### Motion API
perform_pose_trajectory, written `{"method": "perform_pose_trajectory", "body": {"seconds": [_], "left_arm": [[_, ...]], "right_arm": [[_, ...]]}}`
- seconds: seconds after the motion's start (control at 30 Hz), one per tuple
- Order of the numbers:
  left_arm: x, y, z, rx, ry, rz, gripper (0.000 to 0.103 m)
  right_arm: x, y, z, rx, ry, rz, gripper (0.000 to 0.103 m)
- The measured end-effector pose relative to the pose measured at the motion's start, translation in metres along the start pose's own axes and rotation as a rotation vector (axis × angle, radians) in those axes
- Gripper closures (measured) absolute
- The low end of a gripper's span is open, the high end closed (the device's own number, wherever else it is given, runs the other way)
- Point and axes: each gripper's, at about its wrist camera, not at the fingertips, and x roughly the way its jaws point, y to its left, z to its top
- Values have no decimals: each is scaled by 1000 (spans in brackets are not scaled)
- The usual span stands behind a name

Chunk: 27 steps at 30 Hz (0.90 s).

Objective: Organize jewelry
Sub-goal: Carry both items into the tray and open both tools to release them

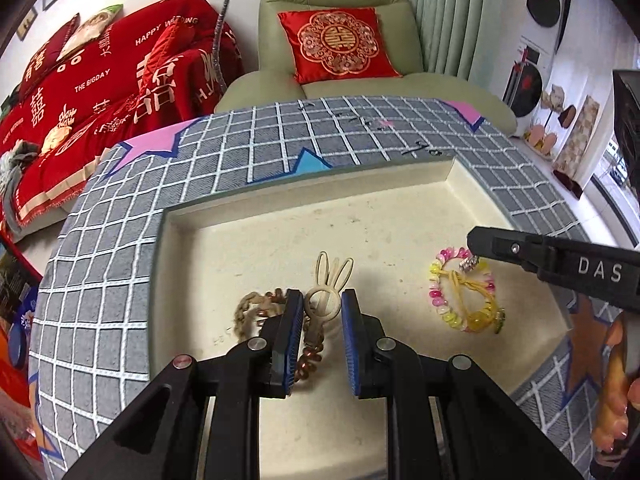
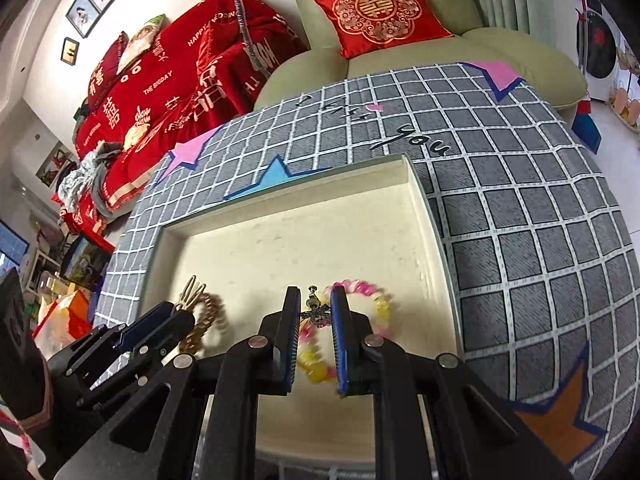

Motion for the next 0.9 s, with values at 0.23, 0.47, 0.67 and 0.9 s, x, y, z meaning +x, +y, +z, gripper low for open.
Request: {"method": "perform_pose_trajectory", "body": {"seconds": [0.23, 0.47, 0.67, 0.9], "left_arm": [[14, -2, -5, -3, 35, 12, 72], [13, -7, -7, 23, 29, 23, 72], [10, -5, -6, 9, 35, 24, 72], [3, -4, -3, 3, 20, 41, 61]], "right_arm": [[13, -12, -3, 17, 14, 2, 87], [15, -14, -4, 22, 25, 9, 86], [8, -16, -1, 51, 15, 45, 48], [-17, -14, -1, 61, -34, 80, 45]]}}
